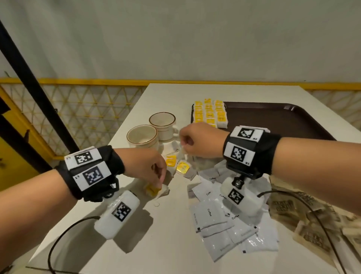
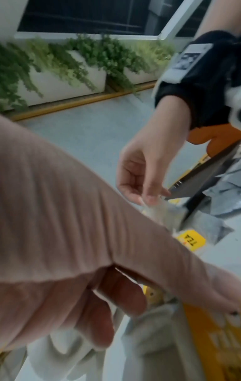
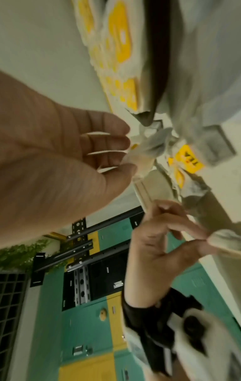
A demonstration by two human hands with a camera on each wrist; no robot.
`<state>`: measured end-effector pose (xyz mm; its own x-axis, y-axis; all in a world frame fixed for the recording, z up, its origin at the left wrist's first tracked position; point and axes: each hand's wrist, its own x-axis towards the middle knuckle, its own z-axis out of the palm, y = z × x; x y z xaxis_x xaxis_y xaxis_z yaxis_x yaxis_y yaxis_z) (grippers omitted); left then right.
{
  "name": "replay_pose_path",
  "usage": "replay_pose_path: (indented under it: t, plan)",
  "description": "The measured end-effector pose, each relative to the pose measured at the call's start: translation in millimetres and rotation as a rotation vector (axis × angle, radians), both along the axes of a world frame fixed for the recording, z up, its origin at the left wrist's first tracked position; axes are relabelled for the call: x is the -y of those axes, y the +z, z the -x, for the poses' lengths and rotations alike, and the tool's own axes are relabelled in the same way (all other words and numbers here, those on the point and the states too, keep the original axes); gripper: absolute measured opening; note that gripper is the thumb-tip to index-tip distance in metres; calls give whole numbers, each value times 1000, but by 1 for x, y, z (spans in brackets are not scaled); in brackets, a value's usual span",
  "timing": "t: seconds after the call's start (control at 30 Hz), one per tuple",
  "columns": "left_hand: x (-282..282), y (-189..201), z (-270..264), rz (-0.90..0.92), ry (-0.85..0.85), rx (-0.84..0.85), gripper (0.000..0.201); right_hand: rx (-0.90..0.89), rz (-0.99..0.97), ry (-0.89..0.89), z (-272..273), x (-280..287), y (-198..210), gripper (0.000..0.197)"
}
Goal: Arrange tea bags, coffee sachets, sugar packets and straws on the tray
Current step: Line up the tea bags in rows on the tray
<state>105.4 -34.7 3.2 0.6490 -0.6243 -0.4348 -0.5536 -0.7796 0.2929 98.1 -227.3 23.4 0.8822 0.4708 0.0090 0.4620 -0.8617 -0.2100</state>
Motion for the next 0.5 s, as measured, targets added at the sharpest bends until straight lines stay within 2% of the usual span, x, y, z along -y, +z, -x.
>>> replay_pose_path:
  t: [0.1, 0.2, 0.27, 0.4, 0.5]
  plan:
    - [-3, 7, 1, 72, 22, -19, 7, -141, 159, 79, 5, -12, -16, 11]
    - [-4, 11, 6, 163, 19, -69, 5, -191, 247, 95, 8, -17, -25, 39]
    - [-4, 12, 9, 238, 6, -146, 12, -141, 282, 111, 7, -19, -28, 47]
    - [6, 0, 18, 333, 28, -263, 14, -80, 325, 144, 4, -21, -31, 33]
    - [15, -14, 23, 396, 62, -247, 10, -100, 193, 67, 2, -13, -24, 20]
